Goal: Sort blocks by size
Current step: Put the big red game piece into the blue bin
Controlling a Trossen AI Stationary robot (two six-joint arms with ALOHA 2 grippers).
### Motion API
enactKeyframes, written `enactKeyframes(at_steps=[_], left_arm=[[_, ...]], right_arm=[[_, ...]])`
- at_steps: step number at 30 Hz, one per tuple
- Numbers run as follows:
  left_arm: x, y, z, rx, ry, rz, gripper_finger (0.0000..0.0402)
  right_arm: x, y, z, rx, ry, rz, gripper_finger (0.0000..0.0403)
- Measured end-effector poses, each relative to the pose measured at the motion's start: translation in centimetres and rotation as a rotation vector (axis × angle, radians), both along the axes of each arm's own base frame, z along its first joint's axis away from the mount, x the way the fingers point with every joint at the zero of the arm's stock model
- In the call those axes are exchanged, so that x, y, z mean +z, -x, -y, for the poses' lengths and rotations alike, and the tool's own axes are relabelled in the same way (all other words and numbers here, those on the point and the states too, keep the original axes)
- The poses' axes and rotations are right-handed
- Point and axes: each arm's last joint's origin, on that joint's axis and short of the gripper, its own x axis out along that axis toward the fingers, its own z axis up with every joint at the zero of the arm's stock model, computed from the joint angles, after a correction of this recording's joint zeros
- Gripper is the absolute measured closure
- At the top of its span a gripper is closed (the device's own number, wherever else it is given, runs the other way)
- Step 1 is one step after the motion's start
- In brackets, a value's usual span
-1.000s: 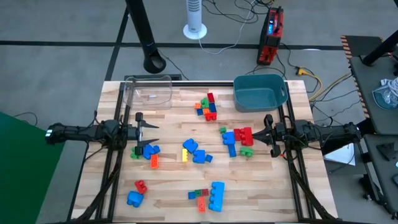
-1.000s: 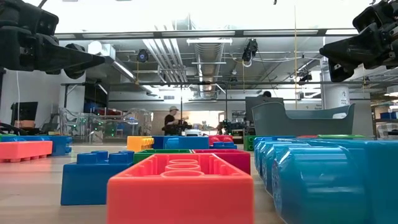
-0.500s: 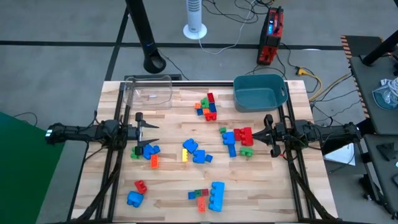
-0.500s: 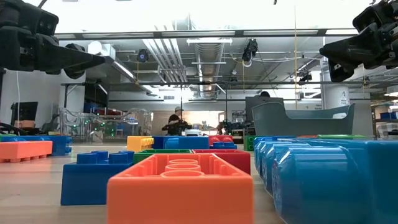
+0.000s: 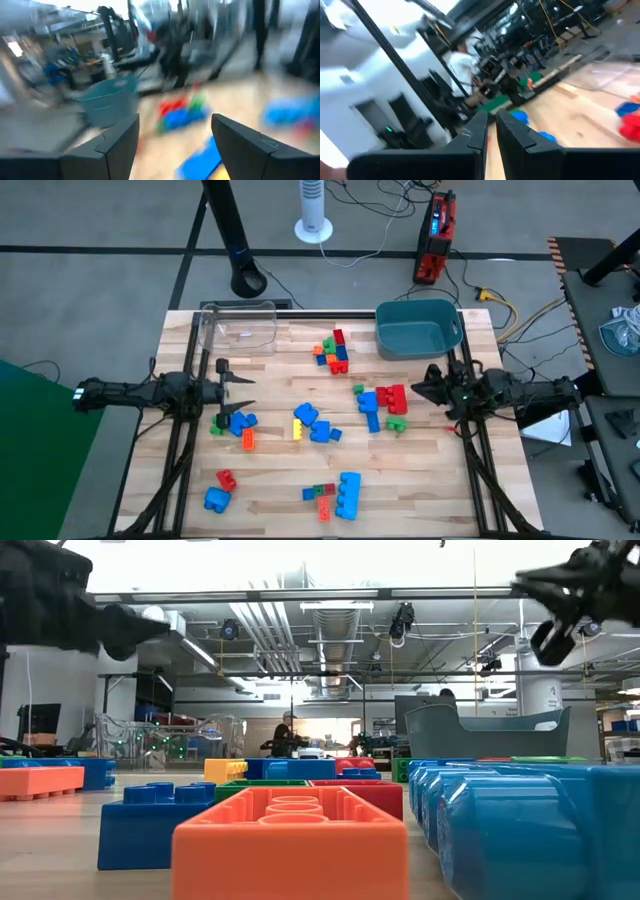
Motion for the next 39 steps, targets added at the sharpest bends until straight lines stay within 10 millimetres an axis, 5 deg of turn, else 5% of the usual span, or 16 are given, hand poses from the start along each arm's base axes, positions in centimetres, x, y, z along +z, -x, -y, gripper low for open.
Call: enactKeyframes(at_steps=[7, 10, 16, 23, 31, 39], left_arm=[[4.2, 1.3, -0.2, -0.083, 0.392, 0.479, 0.0167], [5.6, 1.6, -0.2, -0.137, 0.508, 0.533, 0.0167], [9.7, -0.1, -0.3, -0.012, 0.551, 0.33, 0.0167], [12.7, -2.7, -0.4, 0.187, 0.645, -0.089, 0.0167], [13.6, -2.9, -0.5, 0.428, 0.936, -0.466, 0.0167], [15.3, -4.5, -0.4, 0.457, 0.898, -0.534, 0.0167]], right_arm=[[5.2, 0.1, 0.4, -0.126, 0.007, 0.016, 0.0374], [7.7, -0.9, 0.4, -0.168, 0.045, -0.046, 0.0374], [11.2, -5.4, 0.8, -0.206, 0.051, -0.313, 0.0374], [15.2, -7.6, 1.8, -0.267, 0.044, -0.503, 0.0374], [19.0, -6.6, 2.3, -0.301, -0.011, -0.797, 0.0374], [20.6, -6.4, 2.3, -0.318, -0.093, -0.828, 0.0374]])
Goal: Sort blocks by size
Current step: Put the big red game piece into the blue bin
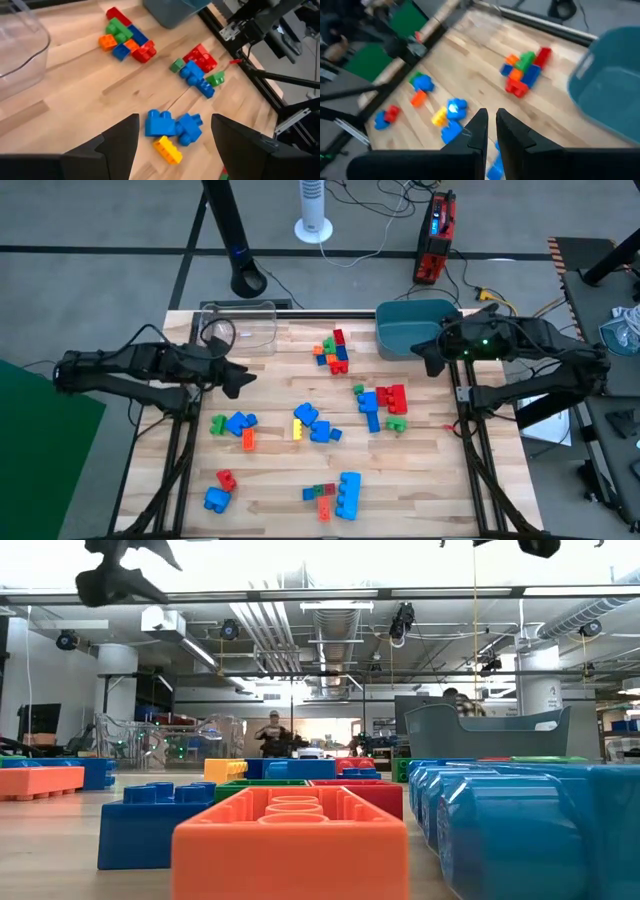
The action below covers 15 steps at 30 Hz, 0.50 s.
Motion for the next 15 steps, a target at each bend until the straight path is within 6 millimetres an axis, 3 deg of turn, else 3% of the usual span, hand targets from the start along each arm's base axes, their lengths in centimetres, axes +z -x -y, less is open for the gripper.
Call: enactKeyframes(at_steps=[7, 15], left_arm=[[0.6, -1.8, -0.2, 0.083, -0.028, -0.029, 0.0167], [-0.3, -2.7, -0.2, 0.06, -0.062, -0.106, 0.0167]], right_arm=[[1.3, -1.9, 0.1, 0.0, -0.036, 0.19, 0.0374], [-0.6, -3.8, 0.4, -0.023, 0.006, 0.03, 0.0374]])
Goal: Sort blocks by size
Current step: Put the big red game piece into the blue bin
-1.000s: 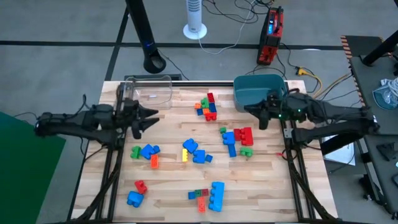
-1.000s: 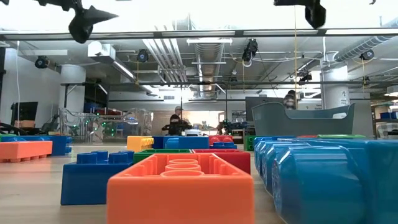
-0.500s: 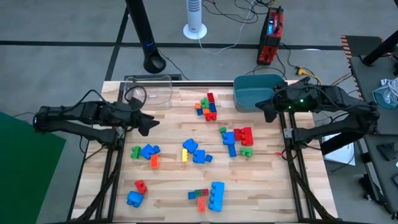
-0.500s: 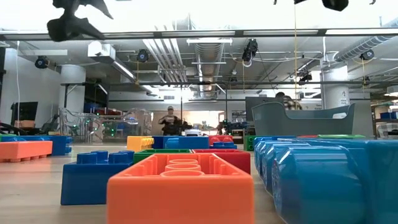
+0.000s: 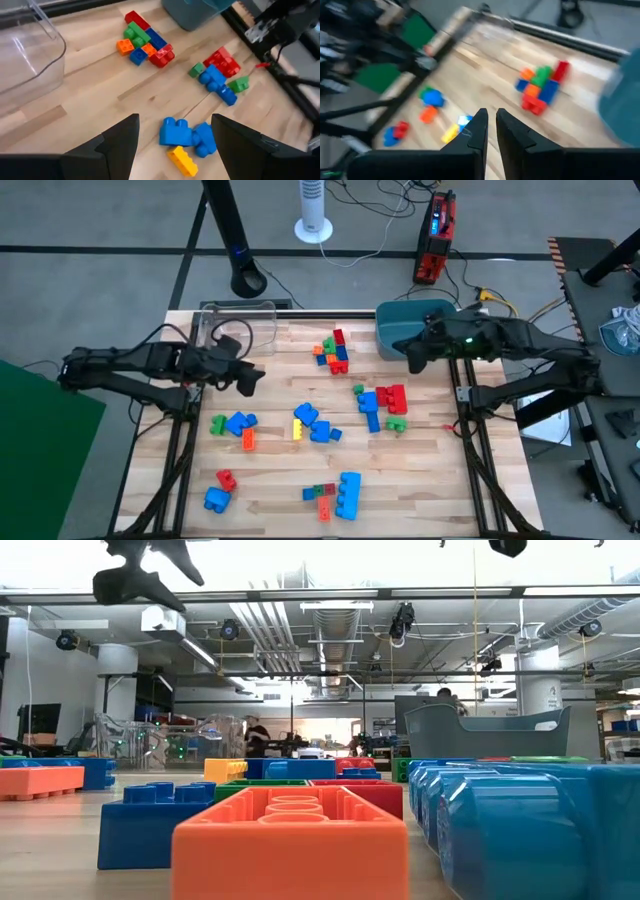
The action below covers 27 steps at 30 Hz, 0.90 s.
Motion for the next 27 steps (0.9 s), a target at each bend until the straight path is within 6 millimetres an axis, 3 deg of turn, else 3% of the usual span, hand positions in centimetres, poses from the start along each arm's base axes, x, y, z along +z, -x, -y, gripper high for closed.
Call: enactKeyframes(at_steps=[5, 10, 14, 20, 27], left_arm=[[0.2, -0.7, 0.0, -0.03, -0.033, -0.014, 0.0167], [0.1, -0.9, 0.0, 0.02, 0.002, -0.006, 0.0167], [0.0, -1.1, 0.0, 0.019, 0.001, -0.014, 0.0167], [-0.1, -1.2, 0.0, -0.006, 0.015, -0.022, 0.0167], [-0.1, -1.9, 0.2, -0.024, 0.041, 0.013, 0.0167]], right_arm=[[-3.2, -1.4, 0.6, -0.128, -0.18, -0.246, 0.0374], [-6.8, -1.8, 0.2, -0.214, -0.392, -0.611, 0.0374], [-8.9, -2.1, 0.2, -0.242, -0.423, -0.845, 0.0374], [-10.4, -2.7, 0.5, -0.207, -0.401, -0.916, 0.0345], [-11.0, -1.7, 1.1, -0.248, -0.407, -0.892, 0.024]])
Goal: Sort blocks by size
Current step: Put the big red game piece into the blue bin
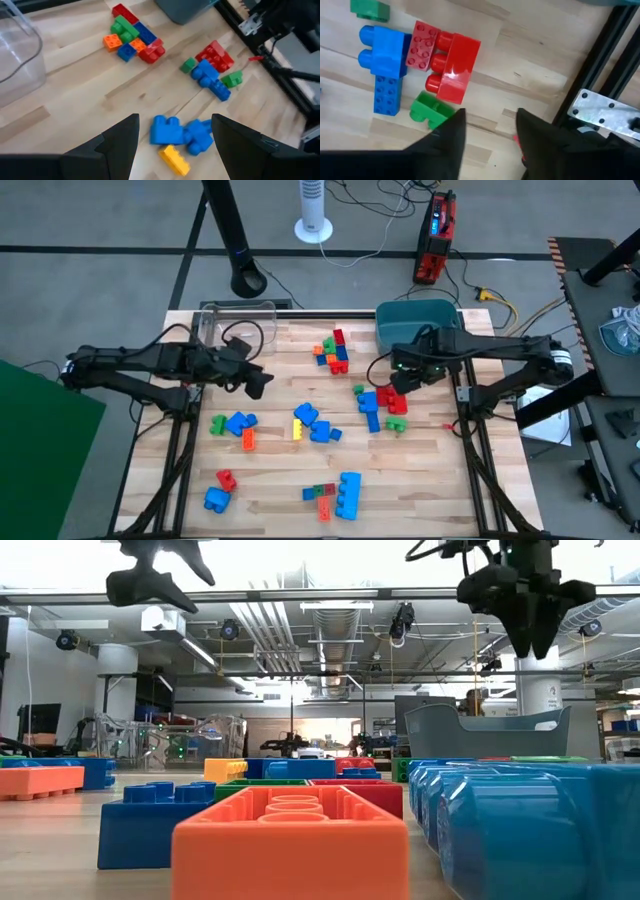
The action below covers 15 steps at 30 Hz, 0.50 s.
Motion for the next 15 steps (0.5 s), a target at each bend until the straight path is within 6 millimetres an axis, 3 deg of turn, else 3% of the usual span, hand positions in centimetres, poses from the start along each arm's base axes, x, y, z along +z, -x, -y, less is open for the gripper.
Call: enactKeyframes(at_steps=[8, 15], left_arm=[[-0.4, -0.6, 0.1, -0.013, 0.04, -0.009, 0.0167], [0.2, 0.1, 0.1, -0.01, 0.035, 0.023, 0.0167]], right_arm=[[-3.5, 0.0, -0.3, -0.06, -0.055, 0.029, 0.0117], [-7.4, -0.8, -0.4, -0.076, -0.062, 0.087, 0.0063]])
